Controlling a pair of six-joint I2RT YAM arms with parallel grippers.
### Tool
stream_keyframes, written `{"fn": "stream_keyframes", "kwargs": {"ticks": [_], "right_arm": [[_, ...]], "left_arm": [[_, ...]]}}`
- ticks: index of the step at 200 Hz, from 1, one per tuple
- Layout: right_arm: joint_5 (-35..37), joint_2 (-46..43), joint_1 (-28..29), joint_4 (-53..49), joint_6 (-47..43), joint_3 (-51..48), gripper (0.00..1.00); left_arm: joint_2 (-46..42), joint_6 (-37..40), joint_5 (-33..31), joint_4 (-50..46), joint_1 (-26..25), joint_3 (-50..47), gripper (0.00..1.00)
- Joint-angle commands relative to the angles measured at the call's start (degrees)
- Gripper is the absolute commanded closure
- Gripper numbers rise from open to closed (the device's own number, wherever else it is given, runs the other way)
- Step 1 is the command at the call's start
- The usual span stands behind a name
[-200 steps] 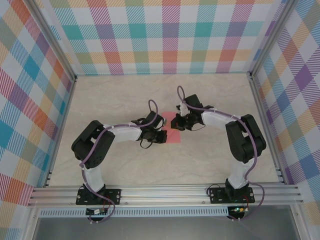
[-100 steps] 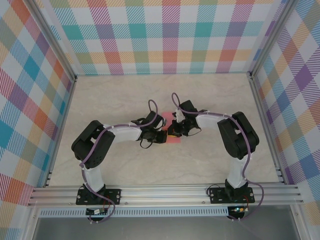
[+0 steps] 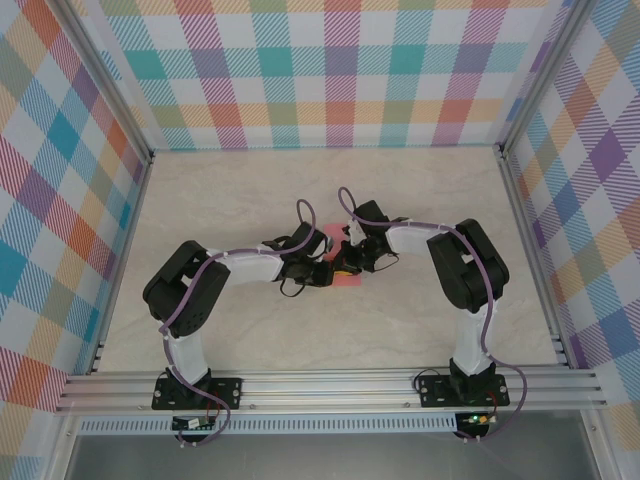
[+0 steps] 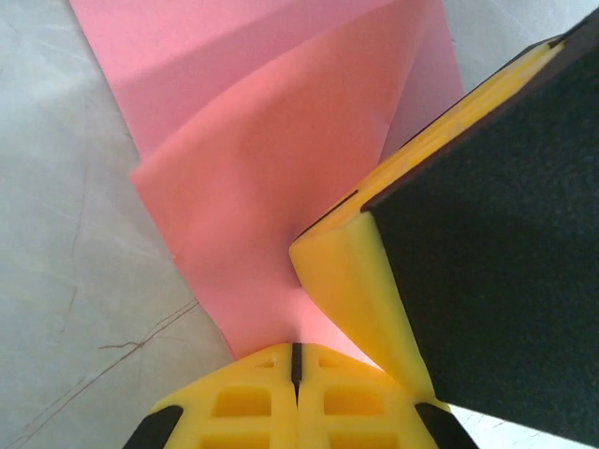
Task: Fold a paper plane with a square sheet of paper (fold left side to right side)
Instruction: Fold the triangle a second time at the center of the table.
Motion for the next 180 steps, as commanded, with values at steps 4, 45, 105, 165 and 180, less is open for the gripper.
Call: {"fn": "stream_keyframes", "kwargs": {"ticks": [4, 45, 105, 165, 180], "right_arm": [[4.86, 1.23, 0.32, -4.64, -2.79, 1.79, 1.00], [7.47, 1.02, -0.35, -5.18, -4.05, 2.21, 1.00], [7.49, 0.96, -2.66, -4.92, -5.37, 3.62, 1.00], [7.58, 2.09, -5.71, -5.47, -6.64, 4.63, 1.00], [7.56, 2.43, -6.54, -5.69, -7.03, 5.08, 1.00]], "left_arm": [[1.19, 0.06, -0.12, -1.96, 0.70, -1.94, 0.96], [1.38, 0.10, -0.16, -2.05, 0.66, -2.05, 0.96], [1.32, 0.13, -0.25, -2.05, 0.66, -2.58, 0.97], [1.10, 0.10, -0.24, -2.02, 0.66, -2.77, 0.97], [1.01, 0.19, -0.24, -2.05, 0.70, -2.82, 0.97]]}}
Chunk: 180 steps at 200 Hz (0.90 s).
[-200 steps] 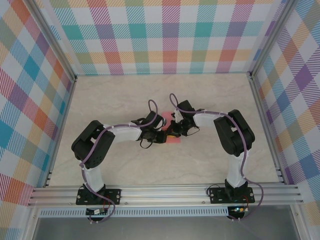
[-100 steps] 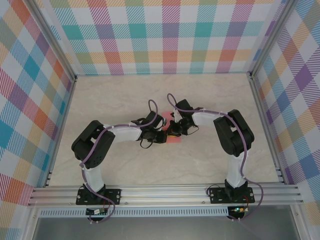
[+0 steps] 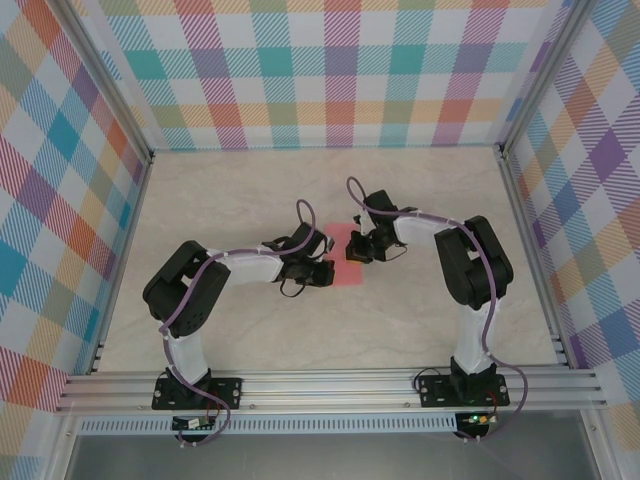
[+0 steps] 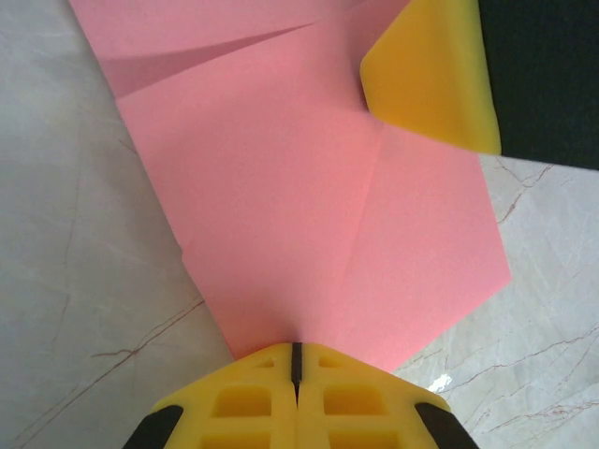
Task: Fold a paper plane with a square sheet of paper (fold left side to right side)
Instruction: Fold the triangle a second time at the center of the table.
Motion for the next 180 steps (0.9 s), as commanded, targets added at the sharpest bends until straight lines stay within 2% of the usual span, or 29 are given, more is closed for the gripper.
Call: {"fn": "stream_keyframes", "kwargs": {"ticks": [1, 82, 126, 154, 180], "right_arm": [[1.87, 1.77, -1.69, -1.50, -1.96, 1.55, 1.00], [3.23, 3.49, -4.84, -3.73, -4.07, 4.21, 1.00], [5.65, 0.35, -5.48, -5.75, -5.71, 4.78, 1.00], [2.75, -3.45, -5.10, -4.59, -4.77, 2.54, 1.00], [-0.33, -6.52, -1.86, -2.24, -2.32, -1.30, 1.00]], "left_arm": [[1.01, 0.13, -0.52, -3.58, 0.68, -2.14, 0.97], [0.81, 0.18, -0.48, -3.49, 0.66, -2.32, 0.97], [0.61, 0.20, -0.48, -3.41, 0.66, -2.47, 0.96], [0.35, 0.33, -0.53, -3.32, 0.69, -2.58, 0.97], [0.18, 0.32, -0.66, -3.14, 0.66, -2.59, 0.97]]}}
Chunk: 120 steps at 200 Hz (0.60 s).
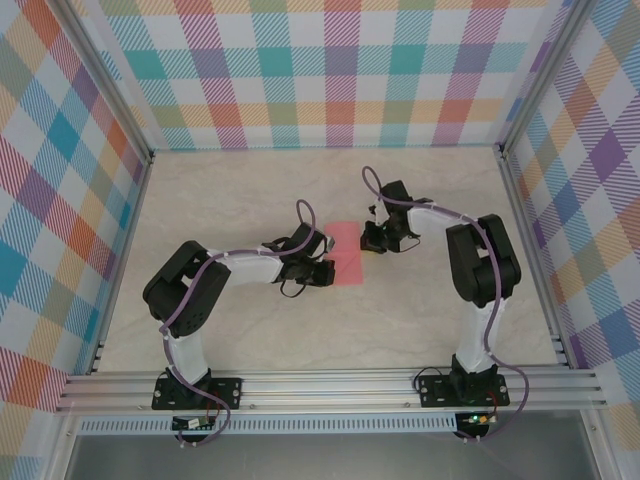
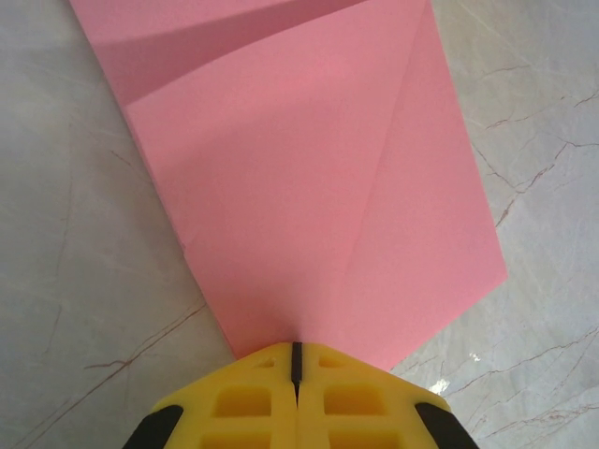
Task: Fold a paper plane with a square sheet of paper (fold left side to right side)
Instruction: Fold the triangle a second time at the center of the table.
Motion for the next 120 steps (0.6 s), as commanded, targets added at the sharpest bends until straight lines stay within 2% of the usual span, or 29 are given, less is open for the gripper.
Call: {"fn": "stream_keyframes", "kwargs": {"ticks": [1, 48, 120], "right_arm": [[-2.75, -4.65, 2.87, 1.46, 1.32, -2.93, 1.00], [-8.33, -4.29, 7.70, 7.29, 6.71, -5.45, 1.00], [-8.79, -0.77, 9.15, 8.11, 8.85, -5.60, 1.00]], "left_arm": [[0.15, 0.29, -0.73, -4.41, 0.66, -2.17, 0.96], [0.20, 0.30, -0.58, -4.32, 0.66, -2.15, 0.97], [0.26, 0.33, -0.59, -4.28, 0.66, -1.91, 0.97]]}}
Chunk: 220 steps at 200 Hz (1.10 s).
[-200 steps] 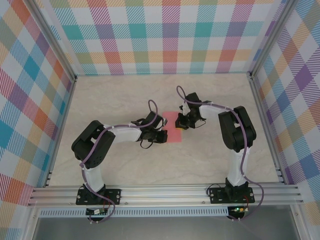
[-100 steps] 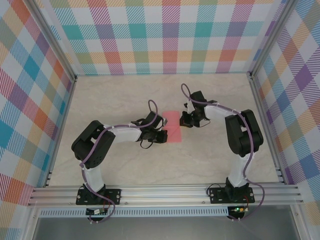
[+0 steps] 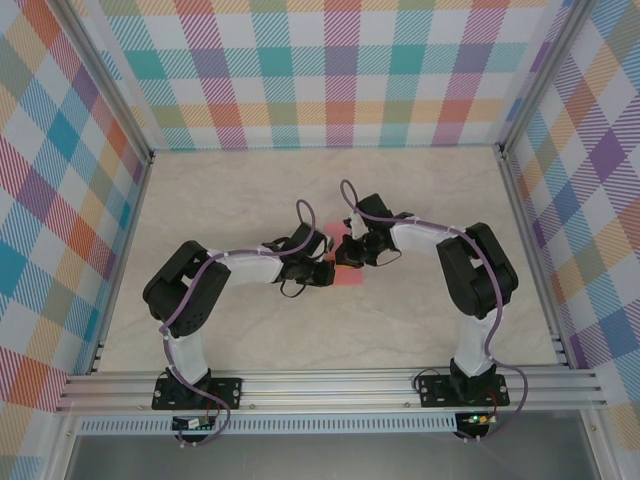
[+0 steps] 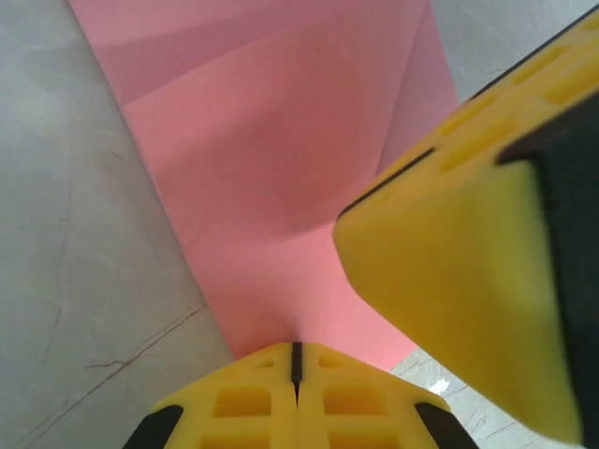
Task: Fold a paper plane with a square sheet of paper (fold left side to right side)
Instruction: Fold the triangle a second time at the center of the table.
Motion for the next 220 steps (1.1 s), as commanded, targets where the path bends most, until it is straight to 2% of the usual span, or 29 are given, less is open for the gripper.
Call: {"fn": "stream_keyframes", "kwargs": {"ticks": [1, 61, 93, 220], "right_arm": [[-1.66, 1.35, 0.28, 0.99, 1.13, -0.69, 1.00], [-0.76, 3.81, 0.36, 0.83, 0.81, -0.98, 1.00], [3.55, 4.96, 0.28, -2.20, -1.83, 0.75, 1.00], [5.82, 5.62, -7.47, -5.38, -7.80, 5.35, 1.00]], "left_arm": [[0.31, 0.29, -0.57, -4.30, 0.66, -1.91, 0.97], [0.50, 0.29, -0.60, -4.52, 0.66, -1.73, 0.97], [0.42, 0.26, -0.81, -4.57, 0.66, -1.82, 0.97], [0.09, 0.47, -0.82, -4.79, 0.66, -2.38, 0.97]]}}
